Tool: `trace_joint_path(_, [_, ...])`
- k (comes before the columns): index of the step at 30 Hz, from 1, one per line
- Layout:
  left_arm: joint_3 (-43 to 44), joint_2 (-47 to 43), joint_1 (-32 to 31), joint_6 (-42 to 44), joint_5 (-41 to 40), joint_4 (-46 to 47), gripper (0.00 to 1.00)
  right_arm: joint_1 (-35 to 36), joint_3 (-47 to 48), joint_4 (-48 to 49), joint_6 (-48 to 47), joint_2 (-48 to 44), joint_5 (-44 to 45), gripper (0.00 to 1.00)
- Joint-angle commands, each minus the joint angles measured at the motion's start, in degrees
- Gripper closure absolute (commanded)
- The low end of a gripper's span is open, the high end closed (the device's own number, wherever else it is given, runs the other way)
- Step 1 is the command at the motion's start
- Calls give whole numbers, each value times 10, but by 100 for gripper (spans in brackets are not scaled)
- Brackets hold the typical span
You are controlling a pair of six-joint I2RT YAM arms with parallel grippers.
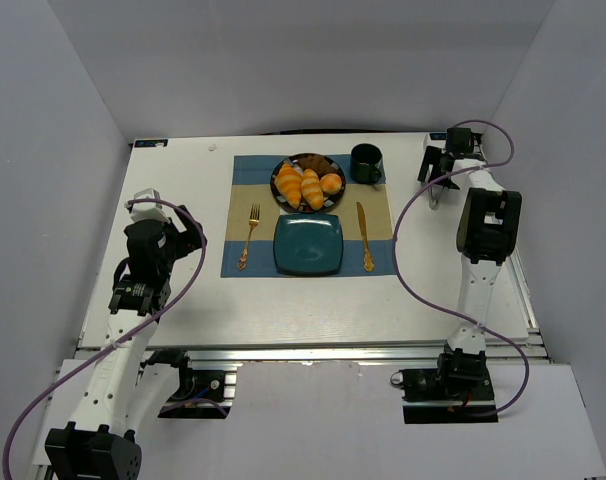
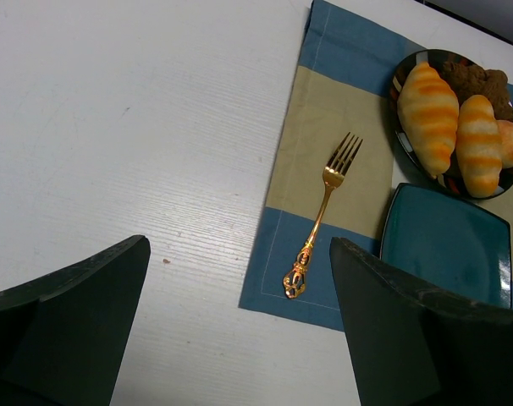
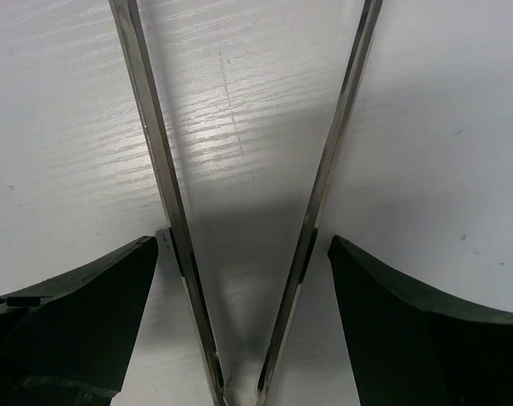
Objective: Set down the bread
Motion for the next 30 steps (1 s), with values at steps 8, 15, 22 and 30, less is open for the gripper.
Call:
trace_joint_path(8, [-1,2,-2,3,-4,3,2,3,-12,-2,-8,19,1,26])
trace_joint_path(15, [0,4,-2,3,-7,2,2,3,-7,-4,3,-13,-17,53])
trace_joint_path(22, [2,12,-2,3,-1,1,2,10,-67,-23,20,-198,0,54])
trace_joint_path(30, [-2,-15,-2,3,7,7,2,132,-200,-67,20,-412,24,54])
